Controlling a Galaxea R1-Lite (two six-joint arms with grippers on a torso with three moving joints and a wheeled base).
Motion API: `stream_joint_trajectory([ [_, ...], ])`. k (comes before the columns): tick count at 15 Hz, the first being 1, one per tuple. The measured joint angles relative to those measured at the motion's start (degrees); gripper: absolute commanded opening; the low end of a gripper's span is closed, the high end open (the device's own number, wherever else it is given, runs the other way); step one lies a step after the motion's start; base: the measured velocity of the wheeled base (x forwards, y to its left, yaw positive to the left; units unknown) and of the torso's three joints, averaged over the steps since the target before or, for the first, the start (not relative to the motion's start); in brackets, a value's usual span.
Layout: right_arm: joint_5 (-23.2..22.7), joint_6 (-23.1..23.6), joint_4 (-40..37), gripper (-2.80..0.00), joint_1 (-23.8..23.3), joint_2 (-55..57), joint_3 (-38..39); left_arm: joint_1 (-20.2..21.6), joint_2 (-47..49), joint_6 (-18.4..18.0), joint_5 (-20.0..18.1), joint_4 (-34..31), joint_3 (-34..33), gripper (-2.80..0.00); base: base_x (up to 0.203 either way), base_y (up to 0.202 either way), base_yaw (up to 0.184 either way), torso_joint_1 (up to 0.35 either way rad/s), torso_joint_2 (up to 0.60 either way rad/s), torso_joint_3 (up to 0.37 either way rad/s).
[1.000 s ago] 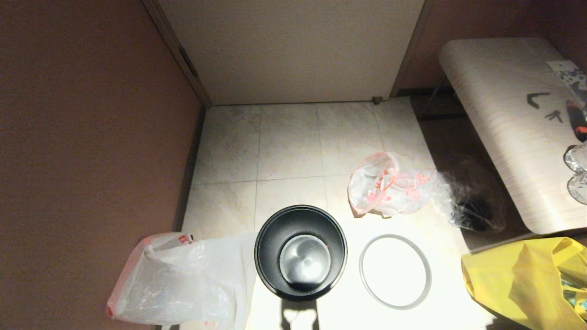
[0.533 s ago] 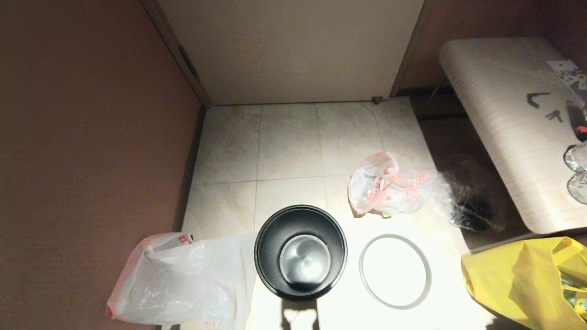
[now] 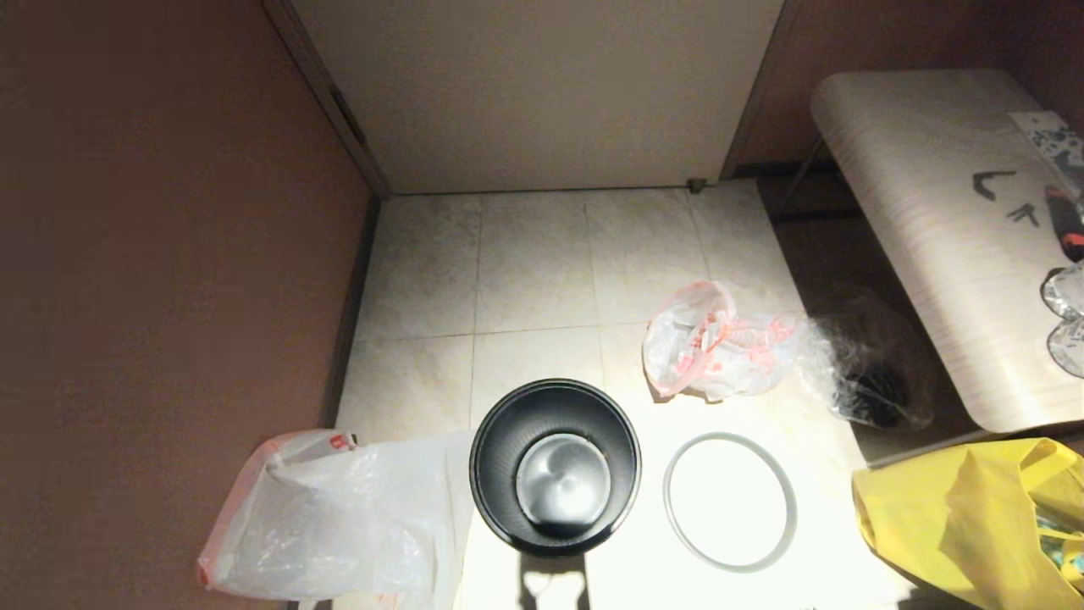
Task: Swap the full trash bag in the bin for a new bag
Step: Pick up a new trash bag
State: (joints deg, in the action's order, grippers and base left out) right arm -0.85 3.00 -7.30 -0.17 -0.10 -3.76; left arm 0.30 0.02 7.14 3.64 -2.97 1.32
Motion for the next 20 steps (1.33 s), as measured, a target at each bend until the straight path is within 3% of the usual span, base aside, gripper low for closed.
stream_joint_trajectory([
  [4,0.0,1.6,2.1,-2.8,0.0,0.0,1.6,0.0,0.0,0.0,0.0,0.0,0.0,-2.8,0.0,0.0,0.0,0.0,0.0,0.0],
  [9,0.4,-0.5,2.2,-2.8,0.0,0.0,1.9,0.0,0.0,0.0,0.0,0.0,0.0,-2.8,0.0,0.0,0.0,0.0,0.0,0.0],
  [20,0.4,-0.6,2.0,-2.8,0.0,0.0,1.9,0.0,0.0,-1.3,-1.1,-0.1,0.0,-2.8,0.0,0.0,0.0,0.0,0.0,0.0],
])
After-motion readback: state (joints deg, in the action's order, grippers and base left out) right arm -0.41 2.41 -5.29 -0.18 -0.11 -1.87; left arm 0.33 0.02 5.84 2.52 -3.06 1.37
